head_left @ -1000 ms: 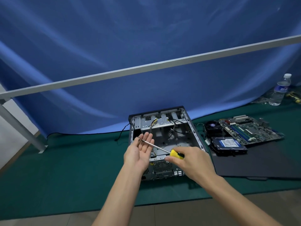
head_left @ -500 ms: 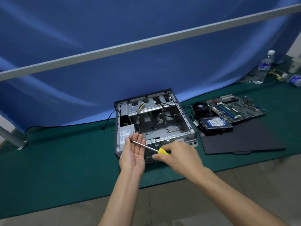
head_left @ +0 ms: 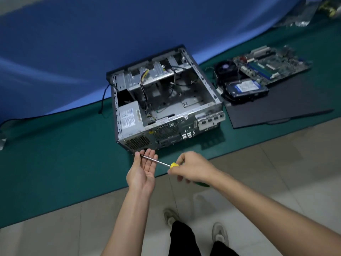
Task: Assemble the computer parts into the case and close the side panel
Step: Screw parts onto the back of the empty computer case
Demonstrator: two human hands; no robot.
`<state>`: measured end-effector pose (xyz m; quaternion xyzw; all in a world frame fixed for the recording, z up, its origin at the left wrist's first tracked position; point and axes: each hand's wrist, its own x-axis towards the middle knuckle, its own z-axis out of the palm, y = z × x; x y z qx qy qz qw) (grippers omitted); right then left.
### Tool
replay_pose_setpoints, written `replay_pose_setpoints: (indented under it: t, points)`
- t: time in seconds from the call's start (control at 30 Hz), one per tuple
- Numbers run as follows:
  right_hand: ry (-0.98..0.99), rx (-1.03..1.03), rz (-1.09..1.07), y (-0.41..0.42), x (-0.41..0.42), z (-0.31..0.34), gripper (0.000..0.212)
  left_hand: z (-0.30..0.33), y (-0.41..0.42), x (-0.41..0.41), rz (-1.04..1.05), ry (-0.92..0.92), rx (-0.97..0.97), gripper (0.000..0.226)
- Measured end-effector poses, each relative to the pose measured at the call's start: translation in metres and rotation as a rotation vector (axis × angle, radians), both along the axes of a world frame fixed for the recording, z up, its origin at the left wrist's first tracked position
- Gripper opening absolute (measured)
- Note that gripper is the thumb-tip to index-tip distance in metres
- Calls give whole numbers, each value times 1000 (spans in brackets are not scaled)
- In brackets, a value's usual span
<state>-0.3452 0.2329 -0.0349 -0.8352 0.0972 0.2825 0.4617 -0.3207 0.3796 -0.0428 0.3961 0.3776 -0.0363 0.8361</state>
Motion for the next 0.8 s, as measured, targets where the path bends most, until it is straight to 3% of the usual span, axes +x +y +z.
replay_pose_setpoints:
  t: [0.1,0.33,0.57,0.8]
  points:
    - [74,90,-116,6,-4,-26,19,-22,4,5,-58,47,37,22]
    - [133,156,-340,27,-10,-79,14,-71,2,29,-199,186,144,23]
    - [127,174,-441,46,-15,-102,23,-96,4,51,-301,291,164,23]
    - [171,225,-561,64,-18,-109,20,-102,7,58,-373,239,235,20]
